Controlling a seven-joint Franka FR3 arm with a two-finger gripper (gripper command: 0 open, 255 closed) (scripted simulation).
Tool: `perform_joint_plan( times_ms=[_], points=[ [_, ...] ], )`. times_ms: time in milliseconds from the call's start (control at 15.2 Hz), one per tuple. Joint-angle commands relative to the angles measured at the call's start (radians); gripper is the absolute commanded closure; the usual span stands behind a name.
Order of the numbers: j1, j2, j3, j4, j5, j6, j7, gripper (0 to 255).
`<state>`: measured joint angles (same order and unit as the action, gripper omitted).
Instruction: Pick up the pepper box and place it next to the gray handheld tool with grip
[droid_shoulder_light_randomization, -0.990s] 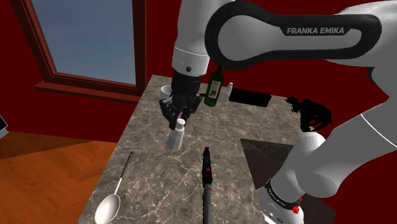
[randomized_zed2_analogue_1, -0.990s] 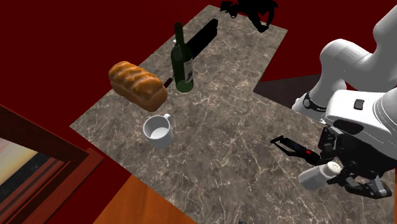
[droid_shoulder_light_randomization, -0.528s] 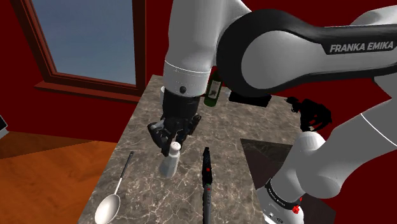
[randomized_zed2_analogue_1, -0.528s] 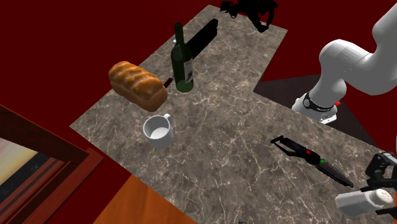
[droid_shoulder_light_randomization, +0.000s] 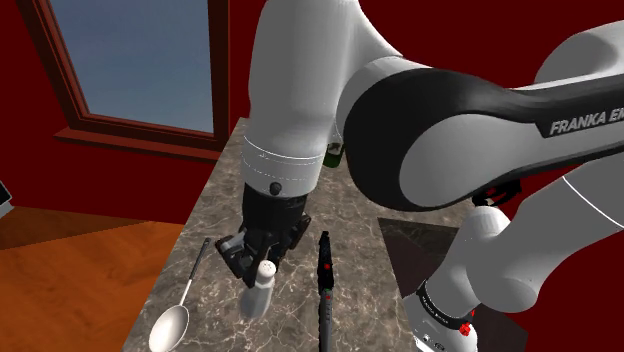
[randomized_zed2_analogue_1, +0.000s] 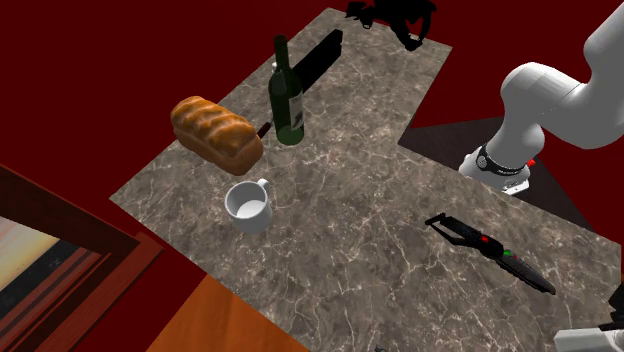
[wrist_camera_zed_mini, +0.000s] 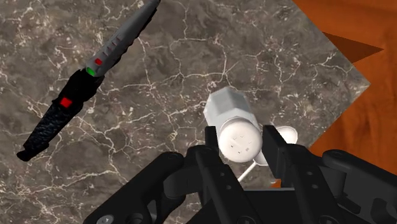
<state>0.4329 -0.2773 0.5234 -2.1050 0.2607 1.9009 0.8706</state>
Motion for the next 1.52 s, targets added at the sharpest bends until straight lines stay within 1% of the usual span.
perform_joint_plan(
  times_ms=[0,726,1452],
  points=[
    [0.001,0.005,0.003,-0.024,0.001,0.029,-0.003,255],
    [0.004,0.044,0.026,-0.139,0.002,0.18,-0.01,255],
    [0.004,0.115,0.05,-0.23,-0.013,0.338,-0.005,255]
  ],
)
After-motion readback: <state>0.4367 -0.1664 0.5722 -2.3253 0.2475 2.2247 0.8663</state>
